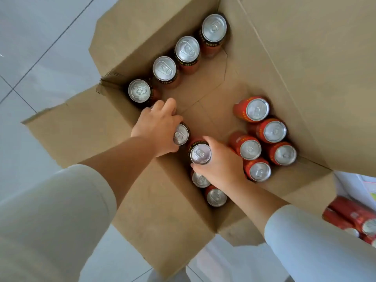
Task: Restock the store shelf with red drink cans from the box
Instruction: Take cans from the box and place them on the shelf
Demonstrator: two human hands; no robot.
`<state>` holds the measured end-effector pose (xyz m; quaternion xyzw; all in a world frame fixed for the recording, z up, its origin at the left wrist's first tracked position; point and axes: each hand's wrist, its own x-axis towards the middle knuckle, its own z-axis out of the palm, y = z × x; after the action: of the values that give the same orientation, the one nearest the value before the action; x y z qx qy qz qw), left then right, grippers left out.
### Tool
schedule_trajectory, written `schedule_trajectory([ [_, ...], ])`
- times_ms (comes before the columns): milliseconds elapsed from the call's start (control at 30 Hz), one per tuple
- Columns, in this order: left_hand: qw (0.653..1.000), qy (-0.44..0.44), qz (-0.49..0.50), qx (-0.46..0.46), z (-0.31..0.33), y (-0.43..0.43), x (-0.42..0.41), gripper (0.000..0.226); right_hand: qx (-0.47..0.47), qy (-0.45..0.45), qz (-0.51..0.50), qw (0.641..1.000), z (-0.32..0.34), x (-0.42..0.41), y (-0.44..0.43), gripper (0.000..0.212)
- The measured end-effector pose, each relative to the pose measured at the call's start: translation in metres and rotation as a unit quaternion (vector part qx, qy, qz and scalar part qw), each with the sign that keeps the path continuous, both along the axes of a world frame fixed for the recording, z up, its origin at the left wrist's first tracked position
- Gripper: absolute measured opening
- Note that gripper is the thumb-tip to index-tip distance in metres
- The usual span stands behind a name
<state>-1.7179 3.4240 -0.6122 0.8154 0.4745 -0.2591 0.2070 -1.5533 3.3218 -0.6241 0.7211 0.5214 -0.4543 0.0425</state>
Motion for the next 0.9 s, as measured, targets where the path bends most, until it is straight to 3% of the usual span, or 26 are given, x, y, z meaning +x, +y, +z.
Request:
schedule_trajectory([
  [100, 0.988, -0.102, 0.109, -0.045, 0.030, -0.002, -0.001, 0.072, 0.014, 0.057, -0.089, 0.994, 0.037, 0.018, -0.003, 0.079],
  [233, 0.918, -0.205, 0.305, -0.147, 0.109, -0.010, 0.003, 0.080, 0.031, 0.110, -0.181, 0.977, 0.120, 0.038, 0.004, 0.071],
  [433, 0.874, -0.283, 0.383, -0.103, 0.283, -0.003, 0.024, 0.059, 0.082, 0.153, -0.221, 0.960, 0.303, 0.057, 0.036, 0.056],
  [633, 0.847, -0.355, 0.394, -0.045, 0.501, 0.013, 0.042, 0.053, 0.165, 0.165, -0.229, 0.945, 0.534, 0.084, 0.051, 0.054],
  [900, 0.838, -0.489, 0.241, 0.031, 0.734, 0.028, 0.080, 0.057, 0.344, 0.118, -0.291, 0.885, 0.773, 0.109, 0.033, 0.052],
])
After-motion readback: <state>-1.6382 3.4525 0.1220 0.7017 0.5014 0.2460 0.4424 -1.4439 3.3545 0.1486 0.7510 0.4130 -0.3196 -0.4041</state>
